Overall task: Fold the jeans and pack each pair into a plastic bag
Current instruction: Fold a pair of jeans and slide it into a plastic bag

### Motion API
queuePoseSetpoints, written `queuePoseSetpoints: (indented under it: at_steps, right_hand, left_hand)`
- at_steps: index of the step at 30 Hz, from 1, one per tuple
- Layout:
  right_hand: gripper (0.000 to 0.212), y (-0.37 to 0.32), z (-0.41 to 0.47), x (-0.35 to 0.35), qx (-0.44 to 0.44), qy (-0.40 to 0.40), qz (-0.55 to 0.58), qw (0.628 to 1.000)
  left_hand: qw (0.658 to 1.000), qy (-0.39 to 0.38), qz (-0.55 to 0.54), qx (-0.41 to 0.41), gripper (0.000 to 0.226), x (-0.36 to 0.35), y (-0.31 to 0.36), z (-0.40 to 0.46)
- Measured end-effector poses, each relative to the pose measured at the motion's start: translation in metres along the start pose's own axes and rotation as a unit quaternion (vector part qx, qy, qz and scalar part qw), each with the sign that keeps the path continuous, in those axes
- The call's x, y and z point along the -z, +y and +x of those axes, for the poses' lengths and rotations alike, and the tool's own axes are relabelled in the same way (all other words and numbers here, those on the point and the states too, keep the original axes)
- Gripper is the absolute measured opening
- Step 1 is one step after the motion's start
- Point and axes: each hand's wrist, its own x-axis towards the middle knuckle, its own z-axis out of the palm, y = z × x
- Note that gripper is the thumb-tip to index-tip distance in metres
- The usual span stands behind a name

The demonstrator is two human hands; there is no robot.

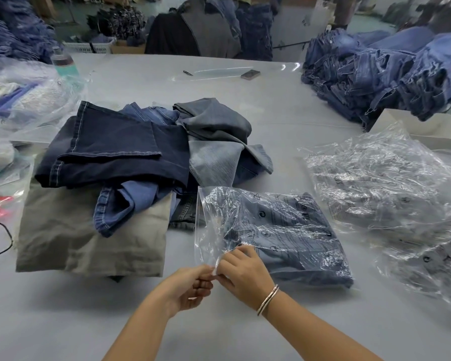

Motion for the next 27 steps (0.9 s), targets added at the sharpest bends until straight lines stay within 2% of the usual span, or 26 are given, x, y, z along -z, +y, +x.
queuePoseSetpoints:
  at_steps: [4,11,16,19,22,25,27]
  right_hand:
    - [0.018,-0.002,0.003,0.002,0.025,-0.003,-0.021,0.999]
    - [0.021,-0.006,-0.003,0.003,0.050,-0.029,-0.027,0.998]
    - [0.018,-0.008,0.001,0.011,0.066,-0.008,-0.005,0.998]
    - [0.018,-0.008,-0.004,0.014,0.093,-0.013,0.018,0.995]
    - [0.019,-0.008,-0.011,0.015,0.105,-0.028,0.024,0.994]
    - [0.018,-0.008,-0.011,0.018,0.095,-0.048,0.030,0.994]
    - [0.016,-0.008,-0.006,0.022,0.057,-0.100,0.044,0.992]
  left_hand:
    - [0.999,-0.015,-0.027,0.014,0.018,0.004,-0.003,-0.002]
    - [1.000,0.012,-0.017,0.002,0.018,0.000,-0.011,0.001]
    - [0.998,0.023,-0.064,0.006,0.030,-0.004,-0.004,0.010]
    - [0.998,0.042,-0.054,-0.003,0.033,-0.005,0.001,0.019]
    - [0.995,0.080,-0.035,-0.040,0.035,-0.007,0.011,0.028]
    - [0.987,0.113,-0.002,-0.116,0.036,-0.008,0.029,0.037]
    - [0.979,0.104,0.059,-0.164,0.034,-0.011,0.039,0.037]
